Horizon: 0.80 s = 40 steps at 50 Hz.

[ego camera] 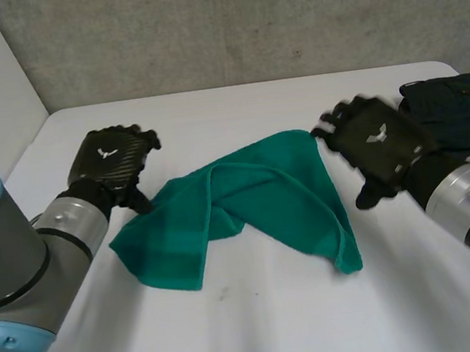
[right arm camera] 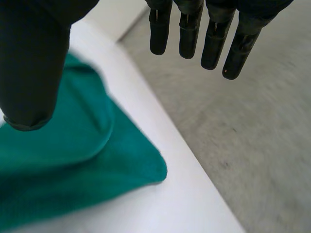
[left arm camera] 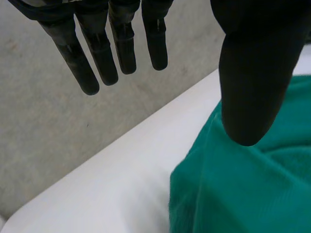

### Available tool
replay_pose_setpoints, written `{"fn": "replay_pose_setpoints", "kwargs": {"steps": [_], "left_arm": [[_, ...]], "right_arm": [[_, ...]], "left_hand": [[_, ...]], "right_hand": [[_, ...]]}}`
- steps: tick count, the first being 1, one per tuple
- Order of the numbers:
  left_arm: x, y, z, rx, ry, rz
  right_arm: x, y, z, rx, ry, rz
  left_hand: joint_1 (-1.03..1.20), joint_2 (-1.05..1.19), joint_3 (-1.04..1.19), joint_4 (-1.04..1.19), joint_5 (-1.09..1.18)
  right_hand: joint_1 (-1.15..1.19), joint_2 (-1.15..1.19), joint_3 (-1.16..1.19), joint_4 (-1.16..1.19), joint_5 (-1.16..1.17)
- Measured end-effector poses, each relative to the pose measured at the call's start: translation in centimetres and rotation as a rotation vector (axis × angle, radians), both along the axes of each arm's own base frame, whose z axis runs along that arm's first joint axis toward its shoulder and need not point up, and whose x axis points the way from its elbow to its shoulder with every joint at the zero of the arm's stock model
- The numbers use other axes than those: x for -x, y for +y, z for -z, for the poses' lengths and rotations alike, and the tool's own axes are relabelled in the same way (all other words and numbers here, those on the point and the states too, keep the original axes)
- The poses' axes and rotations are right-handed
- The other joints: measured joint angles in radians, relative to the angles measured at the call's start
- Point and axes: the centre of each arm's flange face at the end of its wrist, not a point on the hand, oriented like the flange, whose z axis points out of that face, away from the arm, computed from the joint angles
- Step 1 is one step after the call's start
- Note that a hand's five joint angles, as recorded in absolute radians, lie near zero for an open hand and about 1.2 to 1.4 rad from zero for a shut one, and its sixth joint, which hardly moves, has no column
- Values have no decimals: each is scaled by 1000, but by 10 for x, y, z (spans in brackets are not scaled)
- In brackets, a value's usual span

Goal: Fold the laundry.

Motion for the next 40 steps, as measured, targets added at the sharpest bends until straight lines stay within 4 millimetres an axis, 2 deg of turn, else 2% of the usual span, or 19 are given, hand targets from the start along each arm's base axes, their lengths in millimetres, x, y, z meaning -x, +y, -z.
{"fn": "replay_pose_setpoints", "kwargs": {"steps": [3,6,8,13,19,25,32,34,40], "left_arm": [[15,11,0,-4,17,47],[25,17,6,-28,27,69],[34,22,18,-73,39,73],[42,23,41,-134,46,26],[49,22,58,-144,40,-32],[57,23,68,-117,52,-61],[65,25,76,-98,67,-76],[67,26,80,-101,67,-82],[67,28,84,-120,77,-90]], "right_arm": [[8,0,-16,-143,-177,111],[13,2,-19,-223,-234,174],[17,4,-15,-309,-258,240],[23,3,0,-420,-259,329],[22,-1,25,-553,-292,393],[11,0,52,-692,-333,410],[-5,-3,69,-787,-377,408],[-10,-8,74,-816,-400,413],[-19,-18,84,-837,-412,441]], "left_hand": [[0,0,0,2,3],[5,6,5,9,17],[28,42,39,57,67],[63,72,69,91,99],[62,72,69,89,98],[-9,-5,-9,-6,-5],[-94,-87,-91,-84,-84],[-210,-206,-205,-193,-194],[-219,-222,-212,-207,-196]], "right_hand": [[0,0,0,0,0],[0,0,0,0,0],[0,0,0,0,0],[0,0,0,0,0],[0,-21,-10,0,-6],[0,-49,-12,0,-10],[0,-49,-12,0,-10],[0,-49,-12,0,-10],[0,-49,-12,0,-10]]}}
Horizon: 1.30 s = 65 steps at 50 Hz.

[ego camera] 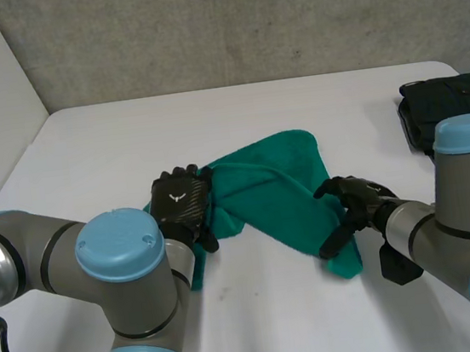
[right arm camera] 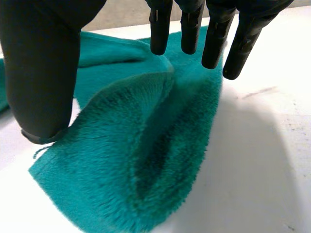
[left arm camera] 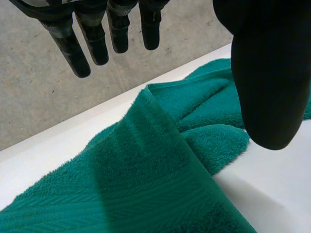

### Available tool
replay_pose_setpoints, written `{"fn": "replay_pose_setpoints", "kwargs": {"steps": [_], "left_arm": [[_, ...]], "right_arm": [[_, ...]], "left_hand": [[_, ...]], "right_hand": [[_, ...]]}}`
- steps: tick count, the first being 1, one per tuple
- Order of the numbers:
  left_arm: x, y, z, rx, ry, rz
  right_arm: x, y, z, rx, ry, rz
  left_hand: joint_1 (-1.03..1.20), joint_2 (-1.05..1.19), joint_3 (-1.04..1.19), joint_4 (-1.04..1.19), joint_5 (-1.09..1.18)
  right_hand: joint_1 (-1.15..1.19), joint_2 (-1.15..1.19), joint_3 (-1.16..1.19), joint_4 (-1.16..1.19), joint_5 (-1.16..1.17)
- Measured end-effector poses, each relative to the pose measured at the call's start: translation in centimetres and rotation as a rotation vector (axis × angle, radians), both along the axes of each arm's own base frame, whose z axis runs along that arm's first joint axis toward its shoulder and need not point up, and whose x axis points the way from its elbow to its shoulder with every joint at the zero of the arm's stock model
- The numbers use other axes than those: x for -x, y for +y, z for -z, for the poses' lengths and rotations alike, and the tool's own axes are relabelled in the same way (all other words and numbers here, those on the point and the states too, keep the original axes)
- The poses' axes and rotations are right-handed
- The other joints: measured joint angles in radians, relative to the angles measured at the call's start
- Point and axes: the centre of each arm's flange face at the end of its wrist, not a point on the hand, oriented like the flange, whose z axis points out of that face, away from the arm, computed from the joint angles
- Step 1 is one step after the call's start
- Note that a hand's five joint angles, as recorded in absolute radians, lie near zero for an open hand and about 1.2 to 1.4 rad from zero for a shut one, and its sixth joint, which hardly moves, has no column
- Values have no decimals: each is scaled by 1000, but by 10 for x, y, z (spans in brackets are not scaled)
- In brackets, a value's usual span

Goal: Fold the laundry.

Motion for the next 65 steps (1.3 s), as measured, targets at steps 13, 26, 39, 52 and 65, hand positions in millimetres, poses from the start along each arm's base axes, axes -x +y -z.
{"fn": "replay_pose_setpoints", "kwargs": {"steps": [13,26,39,52,65], "left_arm": [[-6,-1,1,-13,13,-26],[-10,-8,2,-10,0,-52],[-16,-17,13,-34,-29,-76],[-11,-24,33,-50,-77,-69],[-11,-37,44,-49,-102,-81]], "right_arm": [[2,-6,16,18,117,74],[5,7,-12,126,120,-17],[11,30,-52,394,210,-126],[12,43,-47,443,309,-190],[12,44,-44,432,311,-191]], "left_hand": [[0,0,0,0,0],[3,3,2,2,3],[113,123,108,122,121],[113,123,108,122,121],[591,557,542,555,527]], "right_hand": [[643,794,793,769,766],[713,879,904,884,892],[714,879,904,884,892],[714,879,904,884,892],[714,879,904,884,892]]}}
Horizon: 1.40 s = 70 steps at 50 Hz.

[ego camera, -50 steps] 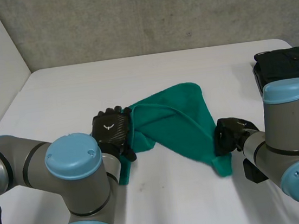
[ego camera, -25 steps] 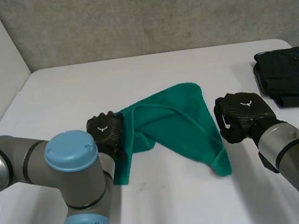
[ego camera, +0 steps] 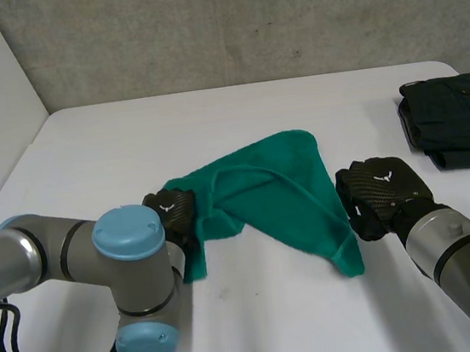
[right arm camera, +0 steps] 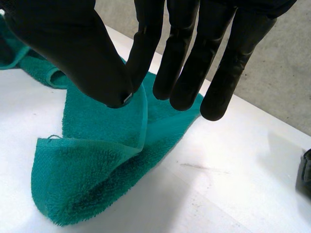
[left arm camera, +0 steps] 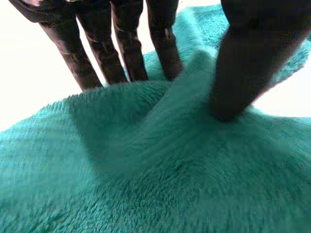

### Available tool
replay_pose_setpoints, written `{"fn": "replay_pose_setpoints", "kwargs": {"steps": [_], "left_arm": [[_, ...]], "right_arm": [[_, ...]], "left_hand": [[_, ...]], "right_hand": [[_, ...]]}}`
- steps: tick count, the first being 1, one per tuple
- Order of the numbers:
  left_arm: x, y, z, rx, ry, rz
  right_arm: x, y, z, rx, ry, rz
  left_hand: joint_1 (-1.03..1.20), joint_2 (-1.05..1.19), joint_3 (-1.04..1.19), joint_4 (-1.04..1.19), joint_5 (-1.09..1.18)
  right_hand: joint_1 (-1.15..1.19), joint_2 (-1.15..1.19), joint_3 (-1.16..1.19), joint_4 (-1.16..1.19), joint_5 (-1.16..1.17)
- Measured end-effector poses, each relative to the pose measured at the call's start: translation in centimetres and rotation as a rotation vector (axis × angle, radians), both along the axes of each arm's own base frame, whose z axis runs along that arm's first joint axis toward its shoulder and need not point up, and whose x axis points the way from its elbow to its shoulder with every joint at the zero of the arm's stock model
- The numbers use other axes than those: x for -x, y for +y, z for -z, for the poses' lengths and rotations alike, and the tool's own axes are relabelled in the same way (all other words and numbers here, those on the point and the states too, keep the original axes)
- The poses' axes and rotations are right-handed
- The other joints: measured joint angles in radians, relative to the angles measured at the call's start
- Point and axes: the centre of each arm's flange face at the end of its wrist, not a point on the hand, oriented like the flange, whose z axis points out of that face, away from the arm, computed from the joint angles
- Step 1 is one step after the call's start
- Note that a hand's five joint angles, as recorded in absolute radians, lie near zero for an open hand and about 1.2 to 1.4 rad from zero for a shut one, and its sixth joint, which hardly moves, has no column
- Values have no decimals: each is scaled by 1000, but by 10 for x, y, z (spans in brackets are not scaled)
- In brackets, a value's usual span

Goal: Fold the laundry.

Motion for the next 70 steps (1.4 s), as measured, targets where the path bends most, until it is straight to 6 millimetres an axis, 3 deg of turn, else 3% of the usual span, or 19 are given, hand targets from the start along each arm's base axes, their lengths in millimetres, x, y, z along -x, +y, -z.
{"fn": "replay_pose_setpoints", "kwargs": {"steps": [1,3,7,10,12,14,19,29,38,50,62,67,68,70], "left_arm": [[-1,-1,0,1,1,-3],[-2,-4,-2,6,5,-9],[-3,-8,-12,27,21,-16],[-4,-9,-27,56,42,-17],[-4,-8,-36,72,54,-16],[-6,-6,-57,109,80,-13],[-12,2,-80,145,105,-11],[-39,24,-113,190,112,32],[-49,34,-114,186,67,92],[-53,37,-107,159,53,87],[-57,38,-108,156,50,80],[-64,37,-114,160,49,59],[-67,36,-117,165,51,53],[-69,35,-120,171,54,48]], "right_arm": [[0,0,0,0,1,0],[0,0,1,-1,3,0],[1,-1,1,1,3,2],[1,-2,-1,4,2,4],[1,-4,-1,5,1,6],[1,-8,-5,10,-5,16],[3,-15,-8,-12,-4,37],[2,-35,6,-292,-63,112],[-10,-45,21,-453,-156,130],[-26,-32,39,-446,-91,130],[-30,-28,54,-371,-7,149],[-30,-28,60,-358,15,142],[-30,-29,60,-351,15,142],[-29,-29,60,-345,13,143]], "left_hand": [[271,287,268,274,281],[305,383,374,385,367],[305,410,408,419,370],[305,411,408,419,370],[305,413,408,419,370],[305,415,414,419,370],[305,417,416,423,369],[305,418,416,423,370],[309,418,417,423,392],[309,422,421,424,392],[309,422,421,424,392],[309,422,421,424,392],[309,422,421,424,392],[309,422,421,424,392]], "right_hand": [[0,0,0,0,0],[0,0,0,0,0],[-24,-30,-38,-44,-32],[-246,-300,-297,-301,-267],[-303,-358,-367,-371,-338],[-726,-854,-864,-869,-845],[-793,-947,-965,-951,-926],[-793,-947,-965,-951,-926],[-794,-947,-965,-951,-926],[-793,-947,-965,-951,-926],[-775,-897,-910,-921,-887],[-417,-496,-510,-538,-545],[-206,-287,-288,-296,-320],[-73,-179,-106,-110,-131]]}}
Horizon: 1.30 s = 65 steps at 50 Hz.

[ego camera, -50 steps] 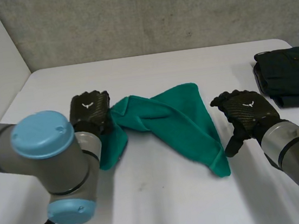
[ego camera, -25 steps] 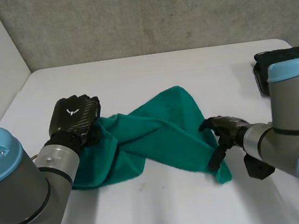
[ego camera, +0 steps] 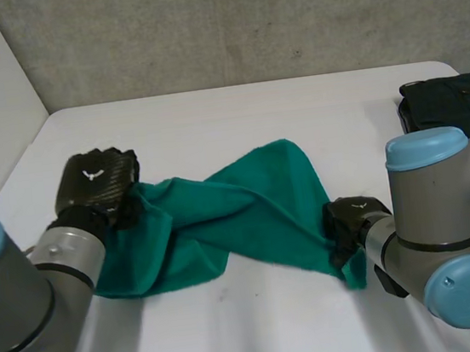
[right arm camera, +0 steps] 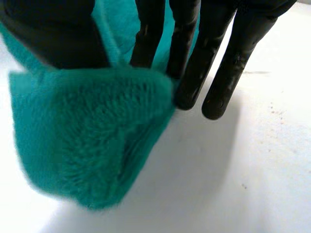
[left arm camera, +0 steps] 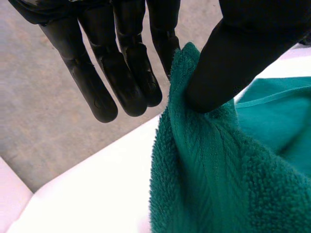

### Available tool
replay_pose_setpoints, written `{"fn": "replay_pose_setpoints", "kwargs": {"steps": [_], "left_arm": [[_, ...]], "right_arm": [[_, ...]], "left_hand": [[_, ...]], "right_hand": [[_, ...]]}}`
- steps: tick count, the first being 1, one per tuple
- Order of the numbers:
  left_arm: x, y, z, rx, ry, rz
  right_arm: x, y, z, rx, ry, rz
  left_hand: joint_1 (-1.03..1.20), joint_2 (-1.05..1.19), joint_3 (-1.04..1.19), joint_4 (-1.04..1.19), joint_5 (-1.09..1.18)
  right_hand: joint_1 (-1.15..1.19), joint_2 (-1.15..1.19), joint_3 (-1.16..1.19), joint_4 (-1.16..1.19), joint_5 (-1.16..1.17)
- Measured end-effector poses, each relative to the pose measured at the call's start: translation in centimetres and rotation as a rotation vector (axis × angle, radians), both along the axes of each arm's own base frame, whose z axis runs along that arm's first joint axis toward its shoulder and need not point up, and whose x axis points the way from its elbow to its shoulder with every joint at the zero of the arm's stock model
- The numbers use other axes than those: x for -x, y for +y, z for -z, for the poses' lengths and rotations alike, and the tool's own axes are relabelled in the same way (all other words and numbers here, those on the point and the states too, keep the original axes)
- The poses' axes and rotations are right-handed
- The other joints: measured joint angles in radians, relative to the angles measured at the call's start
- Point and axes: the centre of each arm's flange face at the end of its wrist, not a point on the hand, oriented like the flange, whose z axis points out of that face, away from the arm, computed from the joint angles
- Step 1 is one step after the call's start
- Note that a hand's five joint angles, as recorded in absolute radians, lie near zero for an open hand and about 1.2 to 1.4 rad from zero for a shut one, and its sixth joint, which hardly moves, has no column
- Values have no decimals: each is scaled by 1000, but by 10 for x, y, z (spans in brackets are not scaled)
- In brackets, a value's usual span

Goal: Fold the laundry.

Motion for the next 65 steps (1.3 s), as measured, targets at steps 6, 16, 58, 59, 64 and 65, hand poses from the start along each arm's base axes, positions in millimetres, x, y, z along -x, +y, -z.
{"fn": "replay_pose_setpoints", "kwargs": {"steps": [6,16,58,59,64,65], "left_arm": [[-11,-3,-25,62,29,-17],[-29,-8,-73,157,62,-38],[-23,-83,12,-217,-21,60],[-23,-84,11,-211,-20,59],[-23,-95,11,-166,-14,36],[-23,-98,12,-160,-15,26]], "right_arm": [[1,-3,-16,65,-33,1],[12,-3,-126,453,21,-106],[46,31,-72,208,48,-190],[46,34,-70,209,50,-198],[49,52,-48,218,99,-256],[49,55,-40,222,118,-269]], "left_hand": [[0,0,0,0,0],[0,1,1,4,0],[0,2,1,4,0],[0,2,1,4,0],[0,2,1,4,0],[0,2,1,4,0]], "right_hand": [[58,142,104,109,111],[58,190,105,110,121],[-655,-674,-763,-764,-720],[-650,-670,-752,-755,-713],[-635,-661,-734,-739,-699],[-635,-661,-734,-739,-698]]}}
